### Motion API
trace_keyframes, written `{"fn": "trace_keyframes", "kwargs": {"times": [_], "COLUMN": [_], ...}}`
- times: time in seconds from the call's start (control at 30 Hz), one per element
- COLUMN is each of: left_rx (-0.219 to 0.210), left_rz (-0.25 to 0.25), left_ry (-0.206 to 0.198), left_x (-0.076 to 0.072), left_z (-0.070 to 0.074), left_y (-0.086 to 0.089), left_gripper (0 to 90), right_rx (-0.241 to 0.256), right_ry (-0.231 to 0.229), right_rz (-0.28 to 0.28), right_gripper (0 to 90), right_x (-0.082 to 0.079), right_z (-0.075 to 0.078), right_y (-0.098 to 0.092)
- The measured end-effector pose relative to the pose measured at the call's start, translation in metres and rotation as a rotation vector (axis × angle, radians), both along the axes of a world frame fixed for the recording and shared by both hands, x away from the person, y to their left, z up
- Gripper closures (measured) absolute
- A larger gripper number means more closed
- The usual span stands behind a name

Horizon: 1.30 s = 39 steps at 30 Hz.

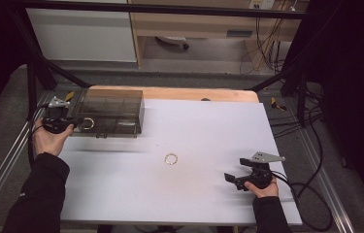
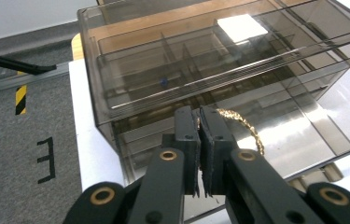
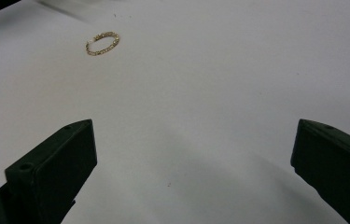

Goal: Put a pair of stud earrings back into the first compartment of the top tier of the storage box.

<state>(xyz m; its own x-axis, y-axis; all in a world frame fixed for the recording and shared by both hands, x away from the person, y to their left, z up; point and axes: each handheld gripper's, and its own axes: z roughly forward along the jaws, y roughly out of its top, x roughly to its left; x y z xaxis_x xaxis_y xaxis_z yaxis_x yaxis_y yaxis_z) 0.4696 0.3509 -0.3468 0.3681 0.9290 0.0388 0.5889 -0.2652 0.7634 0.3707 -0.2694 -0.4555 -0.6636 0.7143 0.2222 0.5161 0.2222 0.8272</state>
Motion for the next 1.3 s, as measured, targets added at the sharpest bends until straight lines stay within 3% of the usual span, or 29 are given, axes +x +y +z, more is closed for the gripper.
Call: {"fn": "trace_keyframes", "kwargs": {"times": [0.37, 0.63, 1.03, 1.3], "left_rx": [-0.007, -0.006, 0.013, -0.008], "left_rz": [0.025, 0.01, 0.034, 0.04], "left_ry": [0.008, 0.014, 0.032, -0.012], "left_x": [0.004, 0.003, 0.005, -0.003], "left_z": [-0.01, -0.016, -0.023, -0.013], "left_y": [0.009, 0.006, 0.005, 0.003], "left_gripper": [86.6, 86.5, 86.0, 68.0], "right_rx": [-0.001, -0.002, 0.002, 0.001], "right_ry": [-0.001, -0.004, -0.002, -0.003], "right_rz": [0.0, 0.002, 0.0, 0.0], "right_gripper": [0.7, 0.7, 0.7, 0.7], "right_x": [0.0, 0.0, 0.0, 0.0], "right_z": [0.0, 0.0, 0.0, 0.0], "right_y": [0.0, 0.0, 0.0, 0.0]}}
